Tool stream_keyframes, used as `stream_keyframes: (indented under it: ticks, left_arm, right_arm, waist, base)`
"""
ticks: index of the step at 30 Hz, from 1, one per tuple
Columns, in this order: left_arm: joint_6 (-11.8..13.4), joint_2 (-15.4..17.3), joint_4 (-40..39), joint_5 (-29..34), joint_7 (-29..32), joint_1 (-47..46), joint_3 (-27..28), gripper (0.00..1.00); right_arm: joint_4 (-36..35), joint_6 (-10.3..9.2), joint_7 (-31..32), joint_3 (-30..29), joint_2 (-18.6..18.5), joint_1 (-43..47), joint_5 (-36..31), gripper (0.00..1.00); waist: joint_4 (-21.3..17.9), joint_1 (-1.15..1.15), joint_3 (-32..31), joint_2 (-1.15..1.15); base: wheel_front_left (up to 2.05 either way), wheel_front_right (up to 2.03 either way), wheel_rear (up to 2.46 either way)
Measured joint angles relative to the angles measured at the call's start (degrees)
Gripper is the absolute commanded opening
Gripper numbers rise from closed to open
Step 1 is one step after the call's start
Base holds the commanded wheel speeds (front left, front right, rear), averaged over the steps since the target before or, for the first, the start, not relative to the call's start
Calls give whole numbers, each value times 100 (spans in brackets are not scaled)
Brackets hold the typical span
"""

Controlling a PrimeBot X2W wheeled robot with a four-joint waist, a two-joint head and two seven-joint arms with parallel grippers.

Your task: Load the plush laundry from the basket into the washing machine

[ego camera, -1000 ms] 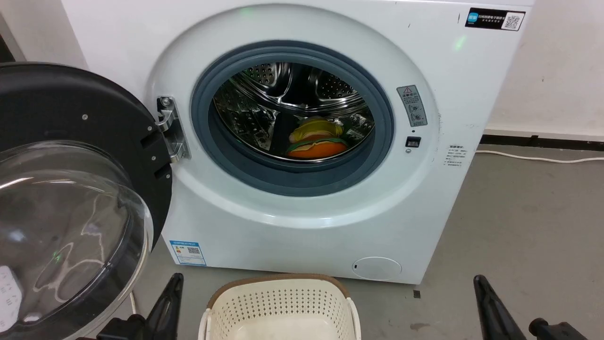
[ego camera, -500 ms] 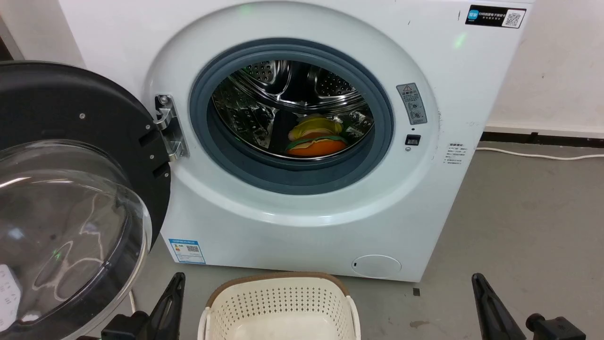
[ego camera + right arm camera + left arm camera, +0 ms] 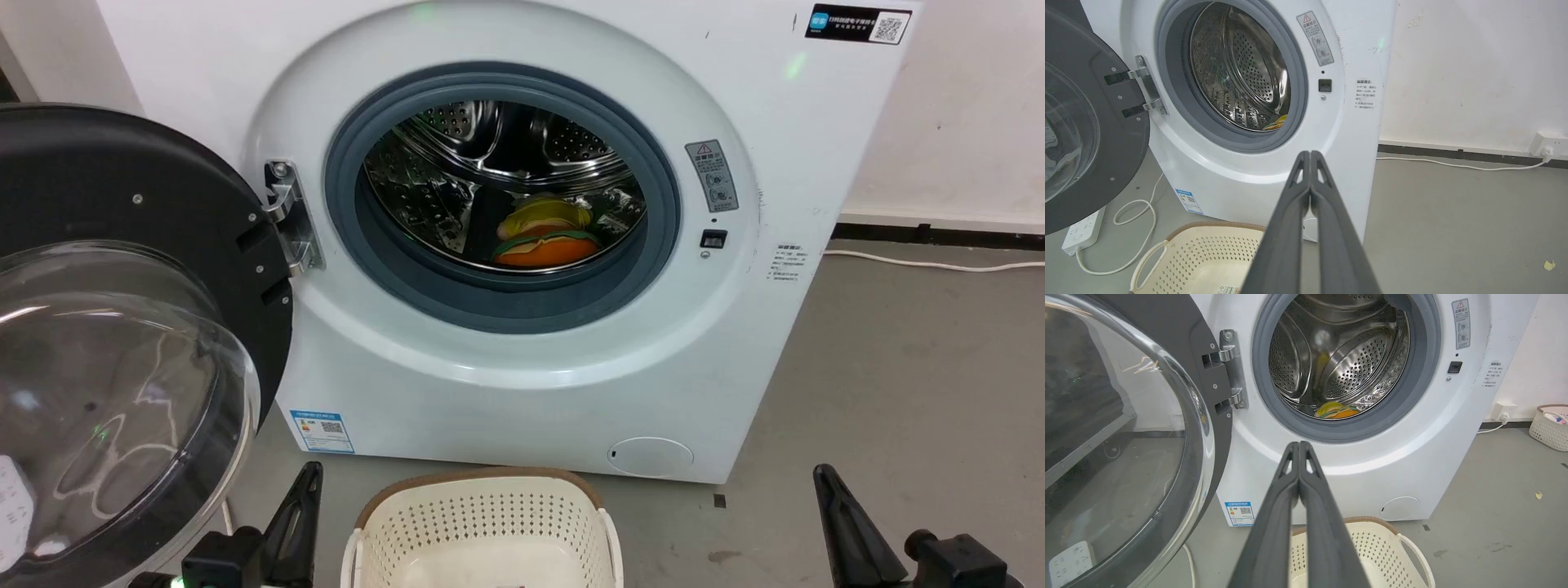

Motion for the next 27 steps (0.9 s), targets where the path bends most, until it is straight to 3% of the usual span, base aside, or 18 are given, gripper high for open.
stream_keyframes:
  ticks: [27]
  left_arm:
    - [48, -226, -81, 294, 315, -127, 152, 0]
  right_arm:
    - [-9, 0, 309, -23, 0, -202, -188, 0]
  waist:
    - [-23, 0, 78, 0]
  base:
    - [0, 0, 0]
